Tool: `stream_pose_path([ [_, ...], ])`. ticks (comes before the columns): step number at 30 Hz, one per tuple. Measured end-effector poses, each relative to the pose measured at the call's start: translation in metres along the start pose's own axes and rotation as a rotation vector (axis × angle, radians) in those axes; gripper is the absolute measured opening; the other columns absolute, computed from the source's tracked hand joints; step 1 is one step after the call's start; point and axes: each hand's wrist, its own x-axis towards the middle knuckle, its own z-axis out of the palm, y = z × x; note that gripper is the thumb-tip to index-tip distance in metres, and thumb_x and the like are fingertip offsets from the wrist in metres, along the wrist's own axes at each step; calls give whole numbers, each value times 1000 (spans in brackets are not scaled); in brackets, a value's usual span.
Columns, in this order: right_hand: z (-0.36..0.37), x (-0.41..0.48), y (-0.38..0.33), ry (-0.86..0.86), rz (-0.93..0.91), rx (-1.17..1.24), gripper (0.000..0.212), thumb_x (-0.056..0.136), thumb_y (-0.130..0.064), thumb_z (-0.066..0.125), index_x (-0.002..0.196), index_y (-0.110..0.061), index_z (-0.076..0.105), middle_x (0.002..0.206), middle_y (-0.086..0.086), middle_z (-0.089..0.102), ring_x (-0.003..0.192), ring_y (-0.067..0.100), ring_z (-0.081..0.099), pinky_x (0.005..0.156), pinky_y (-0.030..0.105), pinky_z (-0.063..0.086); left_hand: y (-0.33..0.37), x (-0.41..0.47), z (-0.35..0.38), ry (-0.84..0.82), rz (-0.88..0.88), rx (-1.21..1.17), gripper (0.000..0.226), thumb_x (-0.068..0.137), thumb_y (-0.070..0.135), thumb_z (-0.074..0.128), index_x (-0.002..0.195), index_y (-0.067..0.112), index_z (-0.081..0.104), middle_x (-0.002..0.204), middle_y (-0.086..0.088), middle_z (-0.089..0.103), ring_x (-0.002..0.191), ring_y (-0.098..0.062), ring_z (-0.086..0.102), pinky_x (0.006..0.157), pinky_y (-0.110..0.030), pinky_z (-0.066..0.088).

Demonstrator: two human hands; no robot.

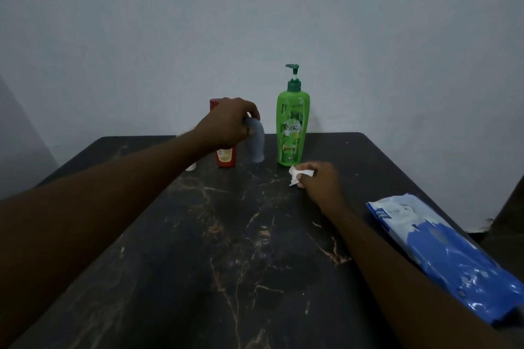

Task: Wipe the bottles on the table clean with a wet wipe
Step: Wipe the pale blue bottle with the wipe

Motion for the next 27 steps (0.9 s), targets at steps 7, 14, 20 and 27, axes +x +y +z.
stream_pose_path([
  [7, 0, 0, -2, 65, -61, -27, 19, 80, -12, 71, 93, -25, 77, 88, -11, 70, 83, 6, 67, 74, 28, 57, -10, 53, 18, -81, 10, 145, 29, 86, 7, 75, 115, 8, 69, 120, -13, 65, 95, -20, 57, 73, -27, 45],
  [14, 2, 5, 1, 68, -42, 22, 20, 83, -12, 71, 96, -26, 75, 90, -11, 69, 82, 2, 64, 71, 21, 53, -22, 71, 46, -134, -27, 162, 23, 84, 2, 73, 106, 9, 72, 110, -12, 70, 89, -20, 63, 69, -28, 50],
  [20, 1, 6, 3, 61, -65, 39, 20, 83, -11, 71, 99, -23, 75, 91, -11, 69, 83, 2, 64, 69, 18, 50, -32, 73, 64, -168, -49, 167, 23, 85, 1, 71, 106, 10, 72, 112, -12, 69, 93, -22, 64, 69, -29, 50],
  [27, 4, 10, 9, 55, -41, 53, 21, 84, -13, 71, 102, -23, 75, 98, -8, 72, 86, 6, 66, 77, 31, 58, -37, 78, 67, -166, -34, 147, 25, 86, 2, 73, 110, 9, 71, 115, -11, 68, 92, -18, 59, 71, -28, 49],
])
